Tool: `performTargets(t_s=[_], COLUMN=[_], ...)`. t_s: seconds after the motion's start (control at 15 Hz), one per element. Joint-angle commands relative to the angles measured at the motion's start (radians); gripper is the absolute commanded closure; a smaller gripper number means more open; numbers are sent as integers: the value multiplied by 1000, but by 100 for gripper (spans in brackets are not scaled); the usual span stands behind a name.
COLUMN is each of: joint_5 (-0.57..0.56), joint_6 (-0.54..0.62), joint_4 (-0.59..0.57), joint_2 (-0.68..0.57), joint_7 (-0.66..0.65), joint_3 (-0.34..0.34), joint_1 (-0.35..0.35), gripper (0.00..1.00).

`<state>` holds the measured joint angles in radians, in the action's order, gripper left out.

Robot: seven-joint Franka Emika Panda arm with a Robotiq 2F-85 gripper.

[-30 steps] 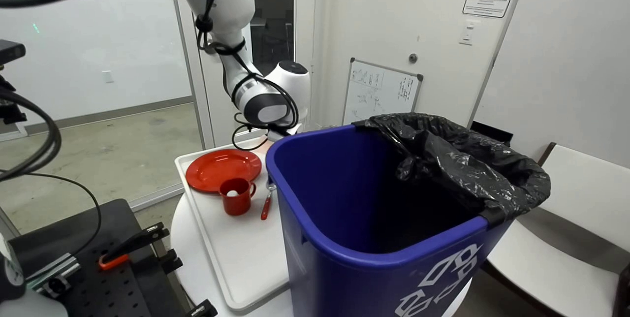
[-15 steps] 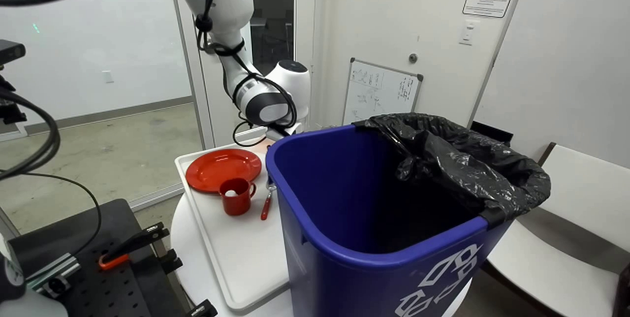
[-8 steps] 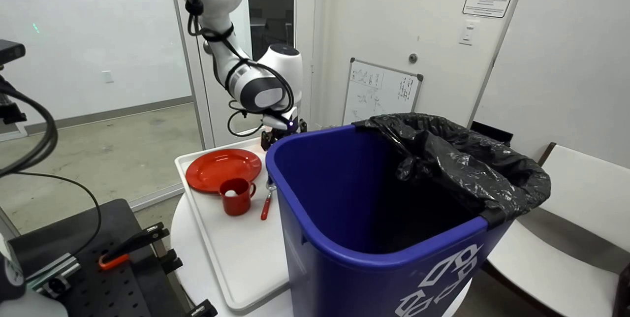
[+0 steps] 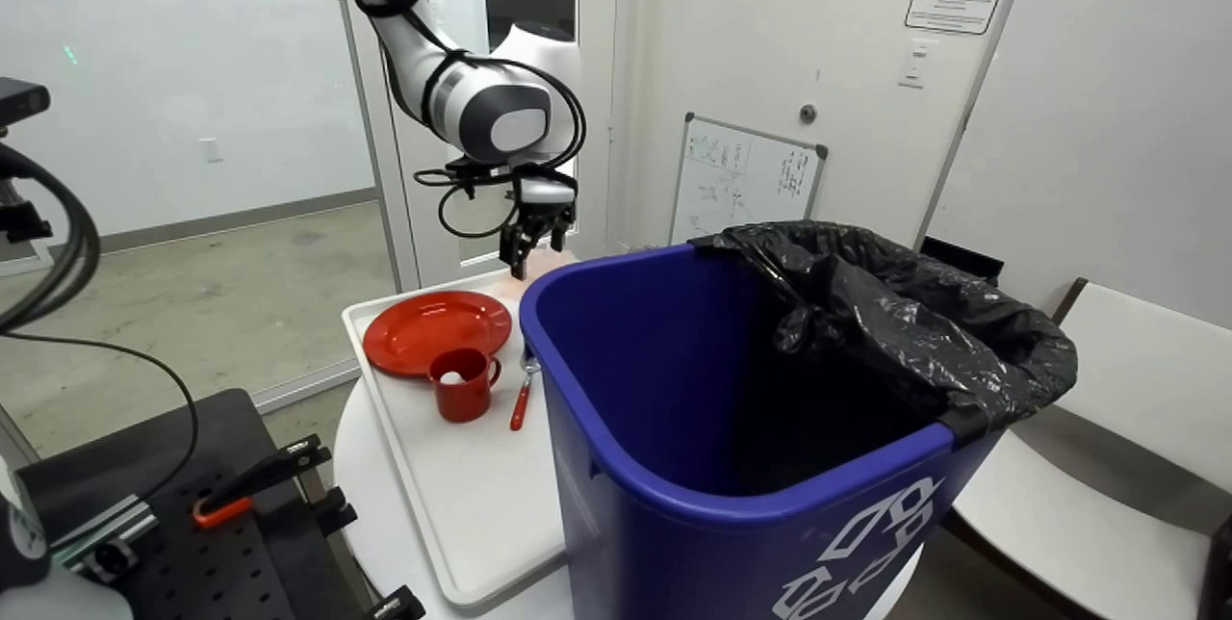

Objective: Move the white mug closer to the spoon

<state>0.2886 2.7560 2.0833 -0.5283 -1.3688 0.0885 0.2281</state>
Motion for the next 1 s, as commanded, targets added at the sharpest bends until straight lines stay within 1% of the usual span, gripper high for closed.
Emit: performTargets(t_s=[0.0,0.07,0.2,0.27,0.33,0.47,0.93], joint_5=[-24,-21,3,9,12,14,15], joint_6=[-69,-75,-50,-59,-59,-59,-59], joint_4=[19,18,30,4,9,13,15], joint_2=[44,44,35,24,24,24,24], joint_7=[187,247,387,286,330,366,380], joint_3=[28,34,57,14,20,24,29], joint_1=[-45,-55,-85,-36,-45,-55,-55], gripper=[0,0,0,0,0,0,0])
